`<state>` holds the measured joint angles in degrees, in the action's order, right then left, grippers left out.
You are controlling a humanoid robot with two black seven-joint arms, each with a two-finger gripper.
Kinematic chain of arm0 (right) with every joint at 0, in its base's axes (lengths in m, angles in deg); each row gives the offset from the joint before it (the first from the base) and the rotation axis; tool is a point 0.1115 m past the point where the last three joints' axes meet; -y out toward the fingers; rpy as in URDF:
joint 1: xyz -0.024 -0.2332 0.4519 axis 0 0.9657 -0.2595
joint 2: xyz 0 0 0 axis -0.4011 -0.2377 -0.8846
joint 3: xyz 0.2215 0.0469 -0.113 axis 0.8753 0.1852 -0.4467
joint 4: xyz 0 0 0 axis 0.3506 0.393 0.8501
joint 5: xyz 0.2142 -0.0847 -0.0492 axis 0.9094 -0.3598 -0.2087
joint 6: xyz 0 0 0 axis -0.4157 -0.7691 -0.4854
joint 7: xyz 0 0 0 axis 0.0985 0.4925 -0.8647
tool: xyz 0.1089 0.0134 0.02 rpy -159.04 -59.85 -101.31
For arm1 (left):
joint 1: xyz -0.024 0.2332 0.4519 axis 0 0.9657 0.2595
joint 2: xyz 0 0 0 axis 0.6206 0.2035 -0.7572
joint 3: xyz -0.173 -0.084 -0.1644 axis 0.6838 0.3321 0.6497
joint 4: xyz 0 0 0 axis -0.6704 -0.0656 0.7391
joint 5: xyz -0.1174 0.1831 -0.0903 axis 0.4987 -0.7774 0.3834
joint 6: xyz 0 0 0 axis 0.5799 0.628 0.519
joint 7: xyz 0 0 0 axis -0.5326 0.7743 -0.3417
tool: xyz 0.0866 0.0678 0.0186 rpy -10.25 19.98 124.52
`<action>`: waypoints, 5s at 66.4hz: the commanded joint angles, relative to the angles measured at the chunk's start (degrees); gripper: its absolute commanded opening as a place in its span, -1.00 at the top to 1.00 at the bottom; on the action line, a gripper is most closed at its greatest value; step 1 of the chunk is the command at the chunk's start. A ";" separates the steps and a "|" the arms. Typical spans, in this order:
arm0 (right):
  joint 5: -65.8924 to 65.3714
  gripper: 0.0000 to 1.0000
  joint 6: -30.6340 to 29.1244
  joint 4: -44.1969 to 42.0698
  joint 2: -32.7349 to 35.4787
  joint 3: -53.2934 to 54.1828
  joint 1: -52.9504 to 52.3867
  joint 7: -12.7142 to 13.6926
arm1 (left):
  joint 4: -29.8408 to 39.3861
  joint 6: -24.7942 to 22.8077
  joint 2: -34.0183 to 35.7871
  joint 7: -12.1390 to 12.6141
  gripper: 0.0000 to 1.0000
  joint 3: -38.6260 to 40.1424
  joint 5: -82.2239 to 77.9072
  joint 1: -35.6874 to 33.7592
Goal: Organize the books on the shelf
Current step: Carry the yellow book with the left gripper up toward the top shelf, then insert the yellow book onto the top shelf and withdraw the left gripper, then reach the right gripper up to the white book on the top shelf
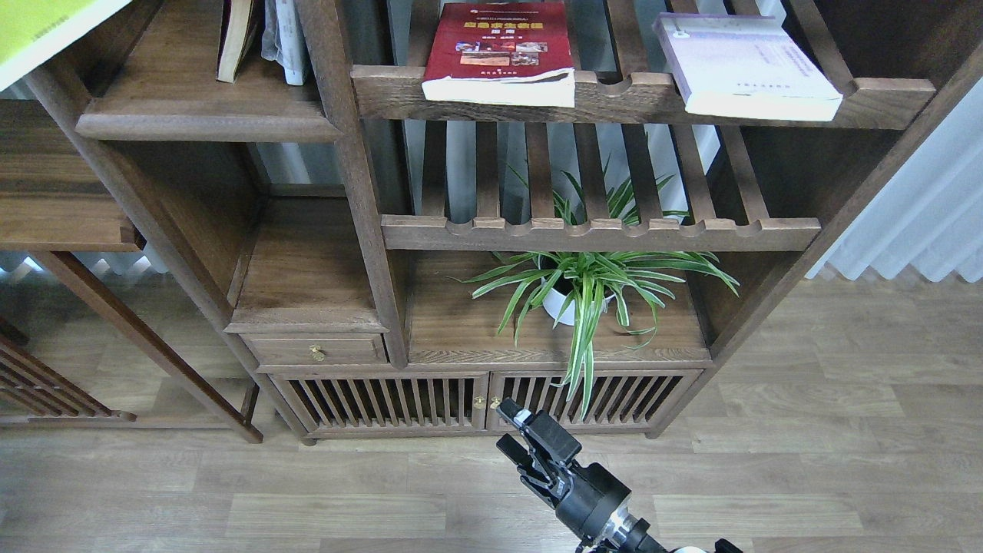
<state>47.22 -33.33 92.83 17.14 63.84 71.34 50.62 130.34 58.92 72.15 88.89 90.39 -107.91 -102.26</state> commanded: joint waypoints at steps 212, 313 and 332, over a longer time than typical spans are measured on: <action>0.43 -0.98 0.00 2.47 0.01 2.25 -2.52 -0.45 | 10.23 0.00 -23.52 -19.09 -0.32 -0.45 14.42 17.74; 0.43 -0.96 6.82 24.71 0.01 18.68 -10.44 -4.58 | 6.72 0.00 -24.75 -19.52 -0.94 -2.82 19.16 51.24; 0.52 -0.96 6.73 24.71 0.01 25.10 -11.75 -4.58 | 5.40 0.00 -24.84 -19.70 -0.97 -2.82 19.17 49.57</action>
<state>47.66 -26.56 117.54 17.14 87.33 60.33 46.04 136.42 58.92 47.39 69.20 87.57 -88.72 -51.83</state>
